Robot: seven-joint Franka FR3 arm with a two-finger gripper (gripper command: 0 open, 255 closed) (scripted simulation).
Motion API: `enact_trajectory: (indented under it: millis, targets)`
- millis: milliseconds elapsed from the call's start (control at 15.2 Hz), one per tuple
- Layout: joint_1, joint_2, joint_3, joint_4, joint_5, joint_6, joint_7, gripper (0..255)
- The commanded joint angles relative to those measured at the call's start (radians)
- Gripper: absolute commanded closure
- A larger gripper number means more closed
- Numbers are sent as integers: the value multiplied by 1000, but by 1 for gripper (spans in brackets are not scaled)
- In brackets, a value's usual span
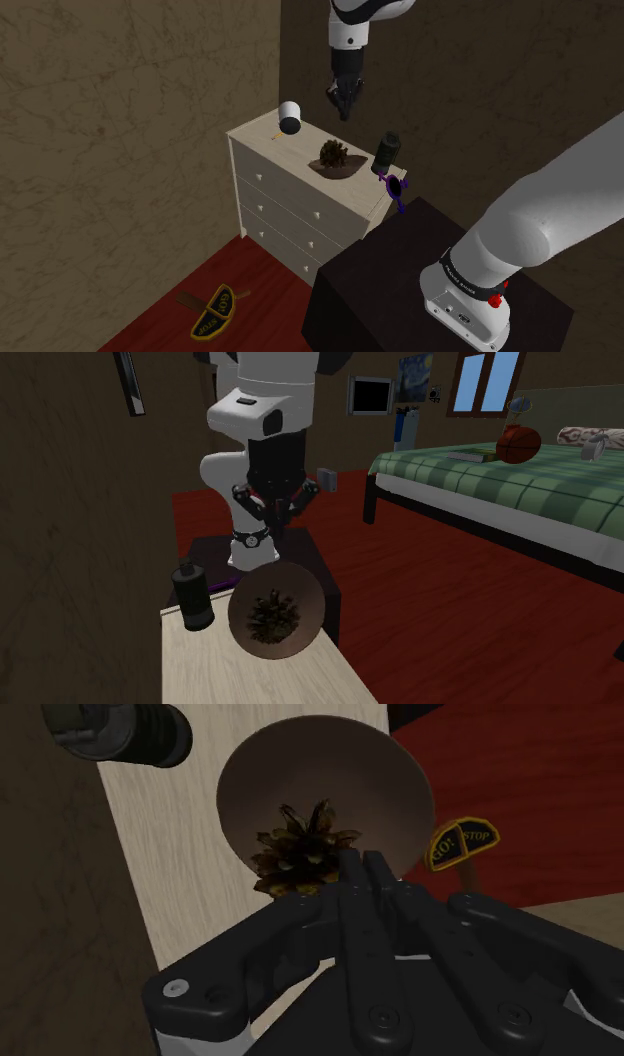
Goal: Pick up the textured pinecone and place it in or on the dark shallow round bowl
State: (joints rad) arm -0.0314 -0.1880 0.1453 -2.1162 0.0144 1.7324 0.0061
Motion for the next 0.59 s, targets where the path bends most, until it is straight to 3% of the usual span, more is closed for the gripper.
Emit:
enact_trajectory:
  millis: [0,66,132,330,528]
  targets:
    - [2,-19,1,-38,3,18,1,255]
    - [0,-11,0,-20,1,9,0,255]
    - [0,-11,0,-20,1,9,0,0]
    - [24,-198,4,-338,-52,367,-127,0]
    - [37,-308,-12,-618,-120,772,-243,0]
